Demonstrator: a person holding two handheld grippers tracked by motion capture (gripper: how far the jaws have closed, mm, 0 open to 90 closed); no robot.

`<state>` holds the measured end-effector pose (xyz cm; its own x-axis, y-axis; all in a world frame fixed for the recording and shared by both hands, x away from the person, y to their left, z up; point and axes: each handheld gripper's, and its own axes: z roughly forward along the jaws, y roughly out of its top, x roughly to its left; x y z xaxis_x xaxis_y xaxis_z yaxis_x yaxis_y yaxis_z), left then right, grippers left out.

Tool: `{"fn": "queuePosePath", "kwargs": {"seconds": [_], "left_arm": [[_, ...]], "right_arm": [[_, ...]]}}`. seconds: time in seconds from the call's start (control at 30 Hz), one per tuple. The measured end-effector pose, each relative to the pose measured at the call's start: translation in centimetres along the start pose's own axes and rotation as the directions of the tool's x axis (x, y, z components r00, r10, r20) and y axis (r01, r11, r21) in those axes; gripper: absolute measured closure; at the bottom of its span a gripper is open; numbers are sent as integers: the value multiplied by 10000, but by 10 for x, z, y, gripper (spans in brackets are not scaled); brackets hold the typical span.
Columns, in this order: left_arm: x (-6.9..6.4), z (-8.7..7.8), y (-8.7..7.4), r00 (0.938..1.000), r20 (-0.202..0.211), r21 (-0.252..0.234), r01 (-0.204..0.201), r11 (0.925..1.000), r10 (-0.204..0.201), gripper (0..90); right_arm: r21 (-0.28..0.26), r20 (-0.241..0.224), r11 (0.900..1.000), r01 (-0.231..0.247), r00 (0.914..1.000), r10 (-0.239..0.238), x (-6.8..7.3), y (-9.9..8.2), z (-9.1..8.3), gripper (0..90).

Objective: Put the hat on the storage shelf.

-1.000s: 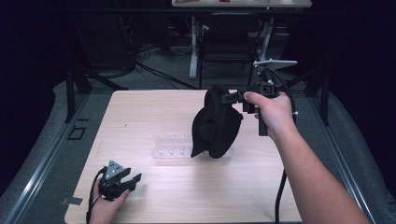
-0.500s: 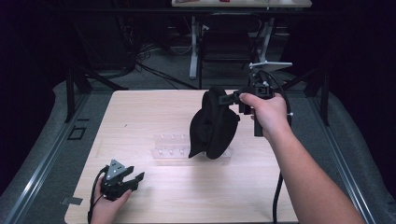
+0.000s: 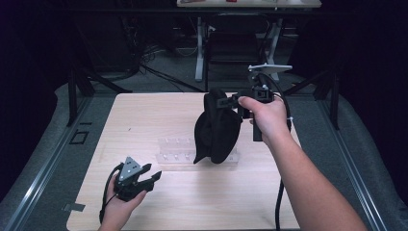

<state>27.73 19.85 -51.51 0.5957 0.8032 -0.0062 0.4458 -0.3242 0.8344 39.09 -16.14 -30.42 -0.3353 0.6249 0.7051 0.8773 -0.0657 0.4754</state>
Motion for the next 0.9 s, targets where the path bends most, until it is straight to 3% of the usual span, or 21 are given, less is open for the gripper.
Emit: {"fn": "queuePosePath", "kwargs": {"seconds": [0.1,0.33,0.7,0.9], "left_arm": [[-12,8,17,9993,274,-195,-247,9995,252,512],[-37,20,35,9953,737,-411,-603,9973,632,526],[-60,33,50,9881,1099,-456,-1032,9936,1077,563],[-68,41,55,9865,1208,-515,-1054,9931,1110,565]], "right_arm": [[-20,-56,10000,-8,10000,8,1,0,1,881],[-70,-134,10000,39,9999,-40,3,0,5,879],[-131,-181,9999,84,9998,-87,4,-1,7,878],[-207,-250,9998,15,9997,-21,4,-1,8,878]]}}
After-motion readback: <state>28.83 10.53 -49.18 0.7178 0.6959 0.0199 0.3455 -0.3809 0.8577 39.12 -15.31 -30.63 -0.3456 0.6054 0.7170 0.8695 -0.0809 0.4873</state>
